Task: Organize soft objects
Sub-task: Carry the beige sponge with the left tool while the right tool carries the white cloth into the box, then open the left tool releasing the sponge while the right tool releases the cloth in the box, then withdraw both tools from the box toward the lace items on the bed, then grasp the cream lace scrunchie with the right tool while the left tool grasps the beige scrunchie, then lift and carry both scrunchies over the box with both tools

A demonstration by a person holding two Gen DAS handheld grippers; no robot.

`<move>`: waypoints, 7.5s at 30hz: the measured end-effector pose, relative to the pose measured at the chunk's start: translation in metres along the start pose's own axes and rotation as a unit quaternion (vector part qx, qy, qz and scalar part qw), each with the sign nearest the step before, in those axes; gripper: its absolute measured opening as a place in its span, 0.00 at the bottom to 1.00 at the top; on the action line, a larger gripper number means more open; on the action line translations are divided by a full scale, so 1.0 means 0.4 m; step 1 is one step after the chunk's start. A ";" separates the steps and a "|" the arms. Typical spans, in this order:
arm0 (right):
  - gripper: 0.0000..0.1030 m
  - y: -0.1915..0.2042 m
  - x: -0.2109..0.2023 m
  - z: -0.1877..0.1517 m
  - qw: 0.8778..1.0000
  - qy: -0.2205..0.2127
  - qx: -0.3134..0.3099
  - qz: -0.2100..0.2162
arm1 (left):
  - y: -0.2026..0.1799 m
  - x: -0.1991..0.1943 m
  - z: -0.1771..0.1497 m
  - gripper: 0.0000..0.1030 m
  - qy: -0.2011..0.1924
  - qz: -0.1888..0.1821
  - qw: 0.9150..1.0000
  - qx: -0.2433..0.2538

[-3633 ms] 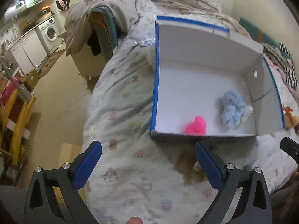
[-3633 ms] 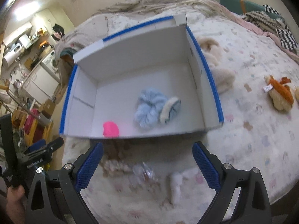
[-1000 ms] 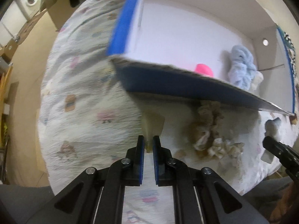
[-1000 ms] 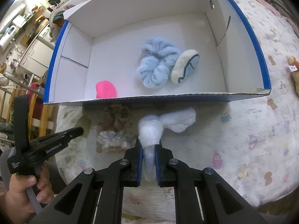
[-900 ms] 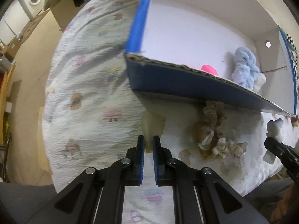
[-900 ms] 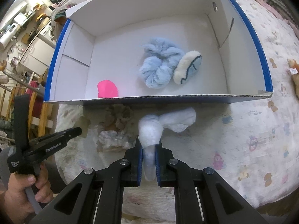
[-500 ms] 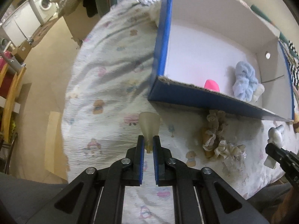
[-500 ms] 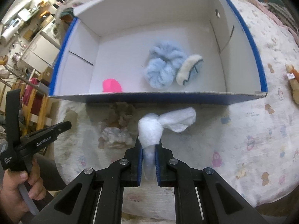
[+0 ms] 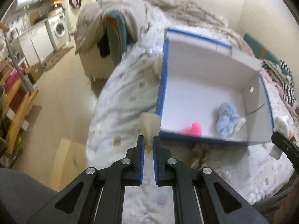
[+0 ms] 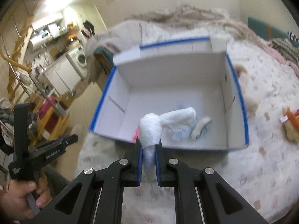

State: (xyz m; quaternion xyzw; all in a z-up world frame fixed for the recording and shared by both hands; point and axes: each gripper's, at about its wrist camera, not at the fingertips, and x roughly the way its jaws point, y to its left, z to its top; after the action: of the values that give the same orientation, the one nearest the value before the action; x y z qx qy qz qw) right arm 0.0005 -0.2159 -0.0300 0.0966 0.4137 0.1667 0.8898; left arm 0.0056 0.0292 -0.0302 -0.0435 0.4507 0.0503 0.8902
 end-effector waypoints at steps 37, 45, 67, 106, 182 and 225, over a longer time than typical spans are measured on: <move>0.13 -0.071 0.158 0.197 0.999 -0.025 0.006 -0.030 | -0.207 0.212 0.213 0.08 -0.011 -0.046 0.995 0.090; 0.13 -0.087 0.236 0.178 0.999 0.027 0.005 -0.038 | -0.212 0.274 0.202 0.08 0.020 -0.045 0.994 0.095; 0.20 -0.119 0.302 0.162 0.995 0.079 0.026 -0.047 | -0.237 0.344 0.177 0.15 0.084 -0.041 0.991 0.099; 1.00 -0.088 0.146 0.140 0.997 0.001 0.048 -0.052 | -0.135 0.105 0.172 0.58 -0.044 -0.033 0.995 0.080; 0.11 -0.097 0.207 -0.076 0.982 0.181 0.036 -0.028 | -0.237 0.294 -0.086 0.49 0.178 -0.118 0.967 0.139; 0.11 -0.008 0.214 -0.088 0.983 0.183 -0.004 -0.025 | -0.081 0.106 -0.084 0.09 0.085 -0.071 0.989 0.100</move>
State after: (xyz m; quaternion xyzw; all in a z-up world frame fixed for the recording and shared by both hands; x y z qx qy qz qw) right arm 0.0258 -0.1855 -0.1136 0.0510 0.5711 0.1610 0.8033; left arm 0.0079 -0.0049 -0.0834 0.0098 0.5235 -0.0617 0.8498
